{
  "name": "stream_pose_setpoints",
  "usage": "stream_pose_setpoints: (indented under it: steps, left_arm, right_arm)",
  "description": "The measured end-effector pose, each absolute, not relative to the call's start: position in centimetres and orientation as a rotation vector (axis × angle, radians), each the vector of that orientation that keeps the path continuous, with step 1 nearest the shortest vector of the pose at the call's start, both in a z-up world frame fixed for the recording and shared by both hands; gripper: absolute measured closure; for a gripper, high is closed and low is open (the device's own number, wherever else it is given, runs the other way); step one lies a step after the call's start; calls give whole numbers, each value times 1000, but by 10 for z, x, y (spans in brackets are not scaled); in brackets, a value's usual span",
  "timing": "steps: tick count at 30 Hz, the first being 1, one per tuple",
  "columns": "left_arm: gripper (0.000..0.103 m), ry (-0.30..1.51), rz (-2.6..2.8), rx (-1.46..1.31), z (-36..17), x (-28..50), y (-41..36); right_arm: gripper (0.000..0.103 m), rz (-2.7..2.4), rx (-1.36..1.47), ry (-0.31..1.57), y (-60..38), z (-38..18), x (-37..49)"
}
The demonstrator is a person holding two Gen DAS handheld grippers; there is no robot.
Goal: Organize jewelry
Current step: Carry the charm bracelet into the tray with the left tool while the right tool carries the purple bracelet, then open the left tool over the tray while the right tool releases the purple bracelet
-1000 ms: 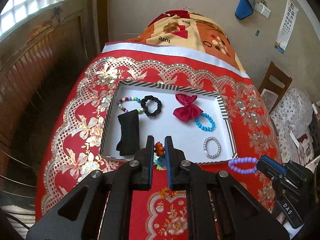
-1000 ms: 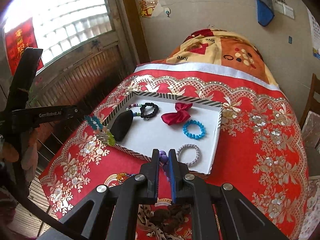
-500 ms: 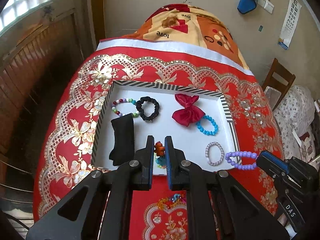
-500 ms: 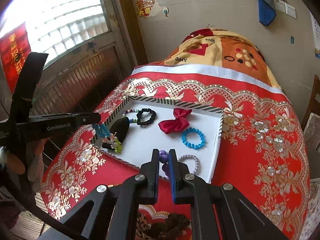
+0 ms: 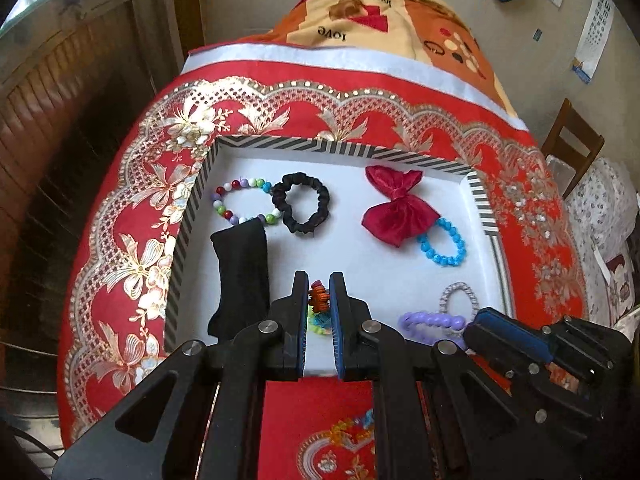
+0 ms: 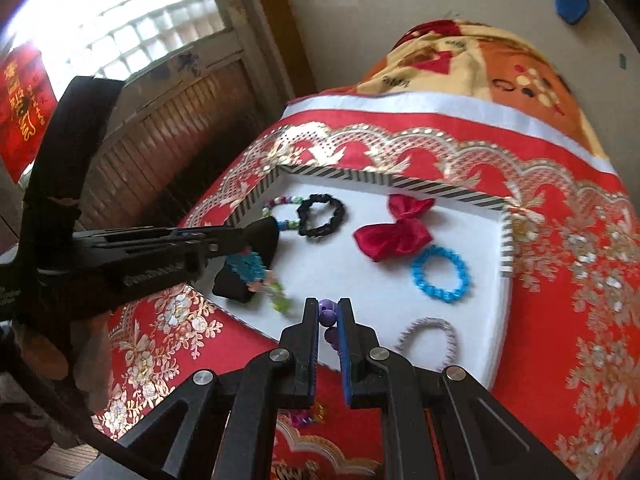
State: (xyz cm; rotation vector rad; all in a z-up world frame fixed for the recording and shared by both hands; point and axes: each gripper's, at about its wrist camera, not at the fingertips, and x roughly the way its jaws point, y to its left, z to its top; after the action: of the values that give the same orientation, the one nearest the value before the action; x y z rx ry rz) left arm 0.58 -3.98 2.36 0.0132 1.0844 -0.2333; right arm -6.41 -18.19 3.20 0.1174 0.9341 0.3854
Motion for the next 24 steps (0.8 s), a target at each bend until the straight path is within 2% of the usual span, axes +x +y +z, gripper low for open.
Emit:
stream_pose_setpoints:
  steps: [24]
  left_arm:
    - [93,1200,-188,9,-42,89,-36]
  right_arm:
    - [95,253,178,1141,-214,-55,38]
